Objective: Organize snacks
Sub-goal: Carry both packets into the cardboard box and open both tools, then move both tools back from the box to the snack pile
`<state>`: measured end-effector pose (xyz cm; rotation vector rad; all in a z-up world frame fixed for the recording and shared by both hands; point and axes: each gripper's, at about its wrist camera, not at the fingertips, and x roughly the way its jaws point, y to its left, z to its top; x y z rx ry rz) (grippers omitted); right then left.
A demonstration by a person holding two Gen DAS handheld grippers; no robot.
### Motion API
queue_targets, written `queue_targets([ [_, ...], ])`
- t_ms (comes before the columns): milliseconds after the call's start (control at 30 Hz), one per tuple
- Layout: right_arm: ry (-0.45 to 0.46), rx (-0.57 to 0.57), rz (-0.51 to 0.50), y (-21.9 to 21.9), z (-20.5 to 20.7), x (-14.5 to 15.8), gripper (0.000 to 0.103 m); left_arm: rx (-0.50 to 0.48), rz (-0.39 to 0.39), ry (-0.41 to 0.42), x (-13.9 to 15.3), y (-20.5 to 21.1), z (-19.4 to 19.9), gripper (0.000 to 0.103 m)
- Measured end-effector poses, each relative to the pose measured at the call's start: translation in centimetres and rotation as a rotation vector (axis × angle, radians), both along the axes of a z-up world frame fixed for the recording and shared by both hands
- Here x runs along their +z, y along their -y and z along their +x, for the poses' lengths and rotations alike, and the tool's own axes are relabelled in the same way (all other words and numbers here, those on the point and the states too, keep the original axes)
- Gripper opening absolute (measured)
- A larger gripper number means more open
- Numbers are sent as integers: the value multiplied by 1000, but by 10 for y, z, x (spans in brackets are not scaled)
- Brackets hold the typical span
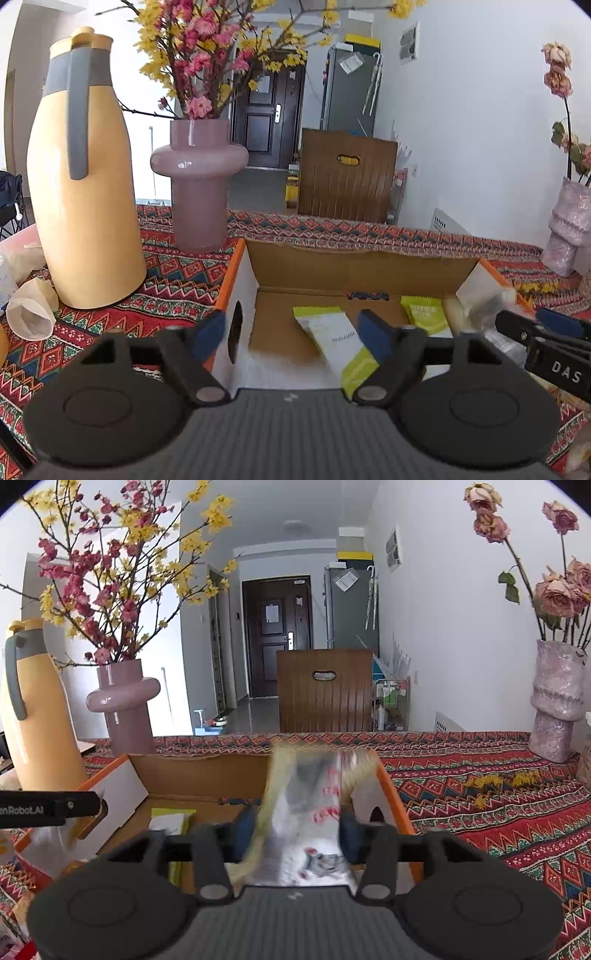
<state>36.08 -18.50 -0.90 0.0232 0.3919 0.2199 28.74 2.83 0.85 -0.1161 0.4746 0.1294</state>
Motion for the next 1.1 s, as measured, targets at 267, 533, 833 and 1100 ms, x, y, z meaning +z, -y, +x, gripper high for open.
queue_targets([
  [267, 26, -20, 49, 12, -9, 7, 103, 21, -3, 40, 6, 1, -9, 103],
  [533, 37, -25, 47, 13, -13, 10, 103, 24, -2, 49, 15, 4, -18, 103],
  [833, 110, -14, 24, 11, -45, 39, 103, 35, -23, 101, 52, 2, -64, 103],
  [1100, 143, 26, 6, 14, -95, 53, 103, 8, 6, 94, 51, -1, -108, 103],
])
